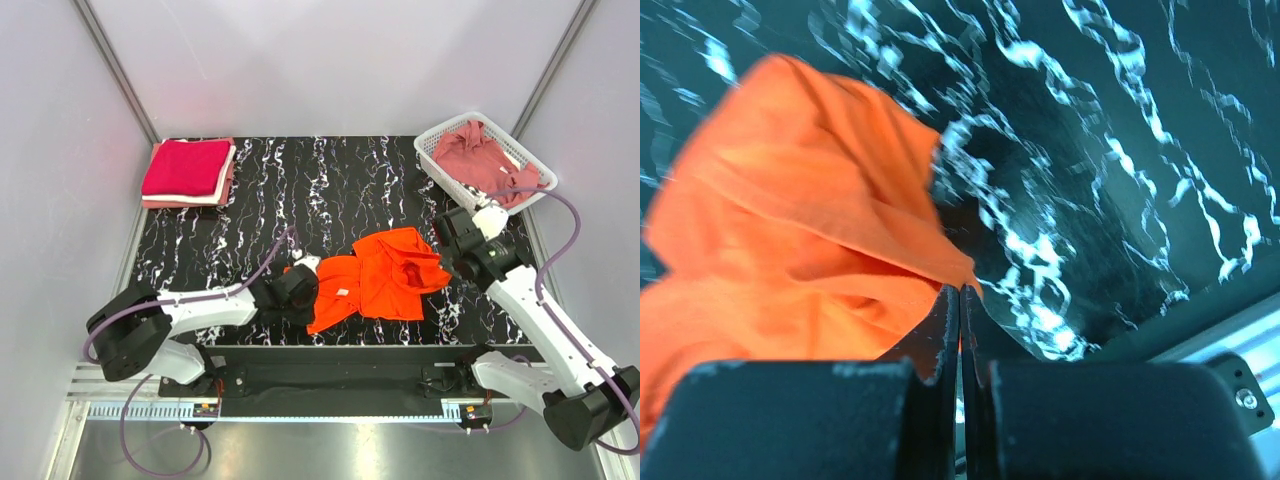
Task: Fold and stack the t-shirts
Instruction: Flatten the tshirt out
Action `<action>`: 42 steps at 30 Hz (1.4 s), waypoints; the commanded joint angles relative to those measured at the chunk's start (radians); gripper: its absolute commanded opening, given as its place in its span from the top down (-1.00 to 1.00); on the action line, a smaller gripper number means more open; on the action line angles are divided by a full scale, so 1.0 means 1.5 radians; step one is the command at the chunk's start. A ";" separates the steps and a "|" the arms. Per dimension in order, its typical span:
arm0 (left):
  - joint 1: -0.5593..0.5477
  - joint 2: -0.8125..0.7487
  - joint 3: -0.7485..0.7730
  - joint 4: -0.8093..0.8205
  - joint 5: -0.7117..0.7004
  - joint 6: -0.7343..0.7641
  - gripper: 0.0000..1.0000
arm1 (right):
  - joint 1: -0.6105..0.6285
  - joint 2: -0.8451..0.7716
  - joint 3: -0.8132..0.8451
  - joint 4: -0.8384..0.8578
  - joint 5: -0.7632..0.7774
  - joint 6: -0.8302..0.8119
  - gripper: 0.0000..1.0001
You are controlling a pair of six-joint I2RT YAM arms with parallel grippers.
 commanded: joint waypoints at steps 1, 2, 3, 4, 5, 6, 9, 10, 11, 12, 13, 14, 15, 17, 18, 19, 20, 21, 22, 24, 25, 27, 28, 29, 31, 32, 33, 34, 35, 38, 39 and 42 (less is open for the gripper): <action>0.013 -0.005 0.107 -0.096 -0.077 0.050 1.00 | -0.005 0.026 0.107 0.027 0.027 -0.032 1.00; 0.034 -0.016 0.137 -0.148 -0.107 0.072 1.00 | -0.006 0.037 0.136 0.028 0.029 -0.039 1.00; 0.046 -0.030 0.167 -0.171 -0.117 0.083 1.00 | -0.008 0.060 0.197 0.029 0.032 -0.046 1.00; 0.060 -0.061 0.224 -0.191 -0.126 0.096 1.00 | -0.009 0.072 0.228 0.029 0.034 -0.065 1.00; 0.088 -0.081 0.253 -0.231 -0.150 0.116 1.00 | -0.015 0.082 0.259 0.028 0.038 -0.074 1.00; 0.098 -0.100 0.280 -0.248 -0.165 0.127 1.00 | -0.018 0.097 0.319 0.027 0.047 -0.091 1.00; 0.127 -0.162 0.384 -0.309 -0.240 0.185 1.00 | -0.039 0.117 0.425 0.017 0.076 -0.126 1.00; 0.139 -0.179 0.428 -0.334 -0.265 0.211 1.00 | -0.049 0.120 0.446 0.017 0.086 -0.133 1.00; 0.144 -0.183 0.447 -0.345 -0.275 0.222 1.00 | -0.055 0.121 0.463 0.016 0.094 -0.140 1.00; 0.151 -0.192 0.477 -0.355 -0.284 0.243 1.00 | -0.060 0.124 0.494 0.015 0.103 -0.153 1.00; 0.152 -0.195 0.487 -0.364 -0.292 0.253 1.00 | -0.064 0.124 0.506 0.014 0.106 -0.157 1.00; 0.152 -0.199 0.493 -0.376 -0.306 0.260 1.00 | -0.066 0.125 0.516 0.013 0.109 -0.162 1.00; 0.152 -0.203 0.498 -0.381 -0.314 0.269 1.00 | -0.068 0.125 0.529 0.014 0.116 -0.173 1.00; 0.152 -0.220 0.497 -0.386 -0.335 0.282 1.00 | -0.069 0.120 0.533 0.014 0.123 -0.178 1.00; 0.153 -0.228 0.493 -0.387 -0.342 0.285 1.00 | -0.071 0.119 0.533 0.013 0.126 -0.182 1.00; 0.153 -0.240 0.488 -0.386 -0.349 0.289 1.00 | -0.070 0.117 0.532 0.013 0.127 -0.183 1.00; 0.152 -0.246 0.486 -0.387 -0.359 0.290 1.00 | -0.072 0.114 0.531 0.013 0.126 -0.182 1.00; 0.152 -0.250 0.485 -0.388 -0.359 0.292 1.00 | -0.072 0.112 0.527 0.013 0.123 -0.183 1.00; 0.153 -0.258 0.485 -0.387 -0.355 0.293 1.00 | -0.072 0.110 0.524 0.014 0.119 -0.181 1.00; 0.152 -0.266 0.484 -0.387 -0.336 0.293 1.00 | -0.072 0.107 0.507 0.012 0.103 -0.182 1.00; 0.152 -0.274 0.481 -0.388 -0.330 0.294 1.00 | -0.072 0.108 0.499 0.013 0.099 -0.182 1.00; 0.153 -0.283 0.480 -0.391 -0.331 0.296 1.00 | -0.072 0.106 0.482 0.012 0.098 -0.185 1.00; 0.153 -0.293 0.480 -0.389 -0.336 0.303 1.00 | -0.072 0.106 0.480 0.012 0.099 -0.187 1.00; 0.152 -0.297 0.483 -0.390 -0.345 0.308 1.00 | -0.073 0.109 0.479 0.013 0.100 -0.189 1.00; 0.153 -0.309 0.496 -0.389 -0.353 0.318 1.00 | -0.073 0.112 0.489 0.013 0.109 -0.191 1.00; 0.152 -0.311 0.503 -0.388 -0.355 0.320 1.00 | -0.073 0.120 0.501 0.019 0.110 -0.195 1.00; 0.152 -0.312 0.512 -0.381 -0.354 0.322 1.00 | -0.074 0.125 0.507 0.028 0.108 -0.203 1.00; 0.152 -0.306 0.526 -0.367 -0.351 0.342 1.00 | -0.074 0.130 0.510 0.043 0.104 -0.212 1.00; 0.152 -0.298 0.535 -0.327 -0.348 0.359 1.00 | -0.076 0.147 0.517 0.097 0.097 -0.225 1.00; 0.170 -0.227 0.613 -0.287 -0.358 0.419 1.00 | -0.090 0.216 0.600 0.165 0.056 -0.275 1.00; 0.173 -0.187 0.678 -0.295 -0.365 0.425 1.00 | -0.096 0.235 0.638 0.159 0.033 -0.284 1.00; 0.174 -0.178 0.732 -0.301 -0.356 0.437 1.00 | -0.096 0.268 0.765 0.119 0.007 -0.287 1.00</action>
